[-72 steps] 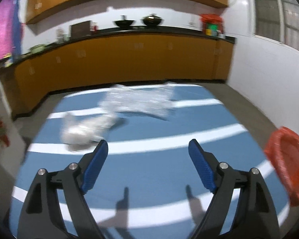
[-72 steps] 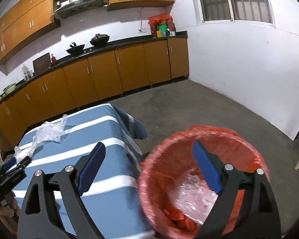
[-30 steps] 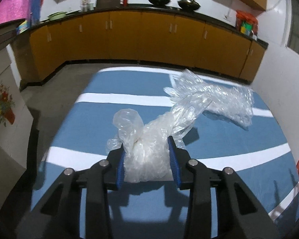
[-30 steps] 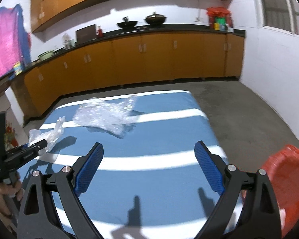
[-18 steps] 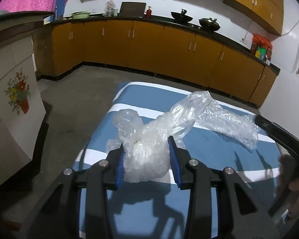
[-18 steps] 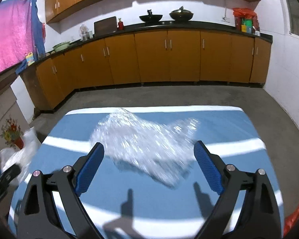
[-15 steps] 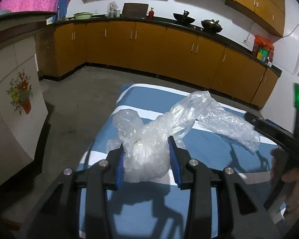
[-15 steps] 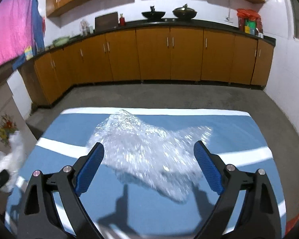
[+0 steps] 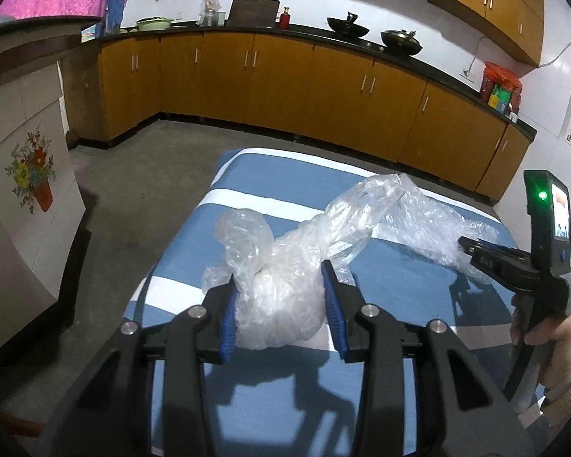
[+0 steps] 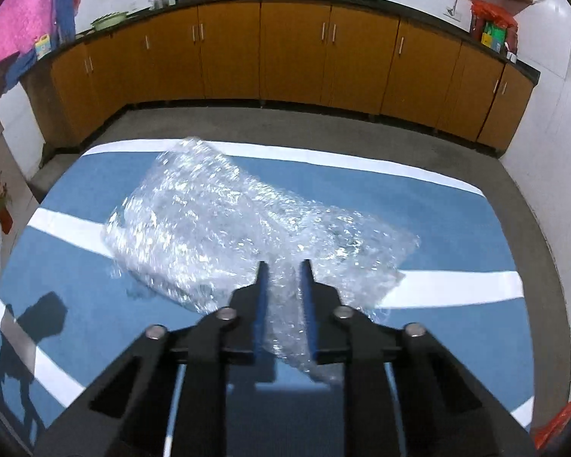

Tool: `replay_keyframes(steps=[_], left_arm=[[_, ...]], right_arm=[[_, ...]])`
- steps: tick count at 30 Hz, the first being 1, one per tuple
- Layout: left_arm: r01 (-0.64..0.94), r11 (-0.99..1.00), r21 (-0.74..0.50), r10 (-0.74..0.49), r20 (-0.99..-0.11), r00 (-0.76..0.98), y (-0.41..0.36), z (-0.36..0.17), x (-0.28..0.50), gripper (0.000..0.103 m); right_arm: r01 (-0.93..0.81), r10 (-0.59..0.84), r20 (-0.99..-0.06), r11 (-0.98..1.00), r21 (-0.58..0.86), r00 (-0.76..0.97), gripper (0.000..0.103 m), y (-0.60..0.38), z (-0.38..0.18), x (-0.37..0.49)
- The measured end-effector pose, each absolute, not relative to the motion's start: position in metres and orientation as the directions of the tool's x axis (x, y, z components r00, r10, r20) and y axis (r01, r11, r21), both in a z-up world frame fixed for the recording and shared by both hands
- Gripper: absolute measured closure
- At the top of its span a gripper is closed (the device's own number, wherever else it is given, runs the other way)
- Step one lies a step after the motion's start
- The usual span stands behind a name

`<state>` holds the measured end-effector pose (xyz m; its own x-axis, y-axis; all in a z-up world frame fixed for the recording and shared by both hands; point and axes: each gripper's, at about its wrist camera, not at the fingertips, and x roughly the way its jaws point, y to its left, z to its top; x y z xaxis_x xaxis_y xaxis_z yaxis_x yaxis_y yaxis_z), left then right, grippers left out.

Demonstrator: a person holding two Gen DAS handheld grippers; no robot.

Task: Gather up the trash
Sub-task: 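Grasp a clear plastic bag with the left gripper while the right gripper grasps bubble wrap, then carry the clear bag and bubble wrap over the orange basket with both grippers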

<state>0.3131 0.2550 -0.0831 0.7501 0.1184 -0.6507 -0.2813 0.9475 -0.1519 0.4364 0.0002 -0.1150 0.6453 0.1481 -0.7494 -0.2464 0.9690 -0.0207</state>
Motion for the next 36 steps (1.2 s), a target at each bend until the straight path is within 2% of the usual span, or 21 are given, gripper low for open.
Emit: replay_keyframes(steps=[9,23,36], left_arm=[[-0.237,0.958,-0.159,0.090,-0.622,0.778,0.232,-0.062,0.298,0.064],[-0.091,0.984,-0.151,-0.009,-0.560,0.828,0.151,-0.012,0.257,0.064],[0.054,0.990,-0.130,-0.115,-0.529,0.841,0.073,0.016,0.222,0.064]], right_arm=[[-0.179,0.154,-0.686,0.983,0.035,0.711,0.092,-0.056,-0.076,0.378],[-0.020,0.089,-0.565,0.992,0.127,0.820,0.092,-0.155,-0.006,0.269],[0.098,0.008,-0.496,0.977,0.187,0.868,0.093,-0.226,0.013,0.198]])
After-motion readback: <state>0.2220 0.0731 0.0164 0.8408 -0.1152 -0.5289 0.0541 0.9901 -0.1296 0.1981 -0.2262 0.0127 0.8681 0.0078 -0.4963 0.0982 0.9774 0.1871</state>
